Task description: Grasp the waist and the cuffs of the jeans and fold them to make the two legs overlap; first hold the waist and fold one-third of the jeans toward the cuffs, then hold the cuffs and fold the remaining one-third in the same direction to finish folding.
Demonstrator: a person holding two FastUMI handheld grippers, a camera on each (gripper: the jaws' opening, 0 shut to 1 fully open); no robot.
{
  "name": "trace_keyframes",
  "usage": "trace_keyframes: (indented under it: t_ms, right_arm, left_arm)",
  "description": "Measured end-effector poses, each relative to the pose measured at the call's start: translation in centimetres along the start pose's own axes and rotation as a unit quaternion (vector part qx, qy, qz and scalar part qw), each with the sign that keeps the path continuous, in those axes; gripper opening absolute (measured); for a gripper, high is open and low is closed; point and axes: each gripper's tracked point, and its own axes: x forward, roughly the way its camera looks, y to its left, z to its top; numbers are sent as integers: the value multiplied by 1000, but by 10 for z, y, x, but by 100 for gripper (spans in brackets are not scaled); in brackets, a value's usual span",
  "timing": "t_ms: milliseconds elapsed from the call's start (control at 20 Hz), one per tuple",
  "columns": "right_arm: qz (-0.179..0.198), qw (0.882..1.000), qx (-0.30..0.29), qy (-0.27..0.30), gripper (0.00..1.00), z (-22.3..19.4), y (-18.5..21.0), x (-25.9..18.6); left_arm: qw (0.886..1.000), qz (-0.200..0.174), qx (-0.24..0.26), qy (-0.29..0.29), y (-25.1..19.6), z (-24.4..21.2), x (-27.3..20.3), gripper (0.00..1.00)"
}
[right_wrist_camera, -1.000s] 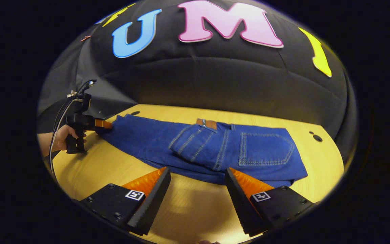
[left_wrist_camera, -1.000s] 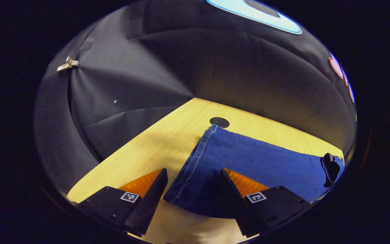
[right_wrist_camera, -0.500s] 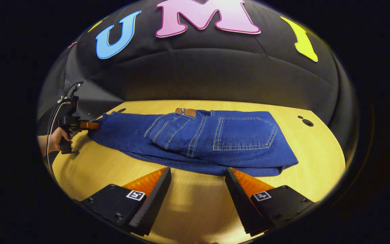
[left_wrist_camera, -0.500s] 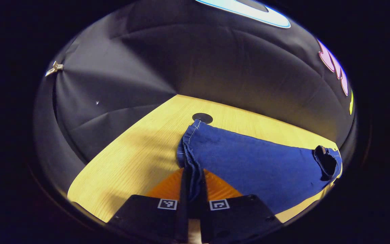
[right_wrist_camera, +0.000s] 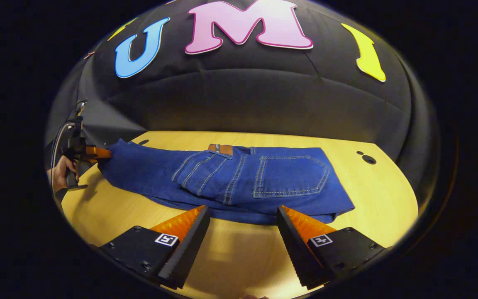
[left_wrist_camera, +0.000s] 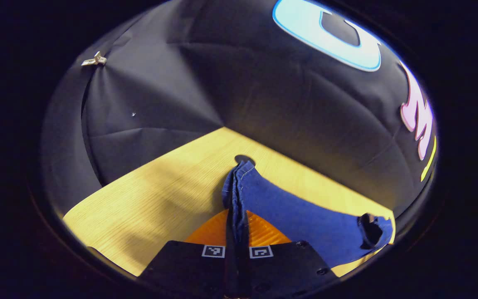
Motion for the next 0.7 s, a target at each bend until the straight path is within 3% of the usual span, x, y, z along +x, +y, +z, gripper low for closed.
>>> trace_keyframes:
  t_ms: [300, 700]
  right_arm:
    - [-21, 1000, 6, 1, 99, 19, -31, -24]
    - [-81, 996, 17, -30, 98, 65, -112, -75]
  left_arm:
    - [998, -44, 35, -28, -97, 29, -60, 6]
    - [986, -154, 59, -33, -303, 15, -115, 10]
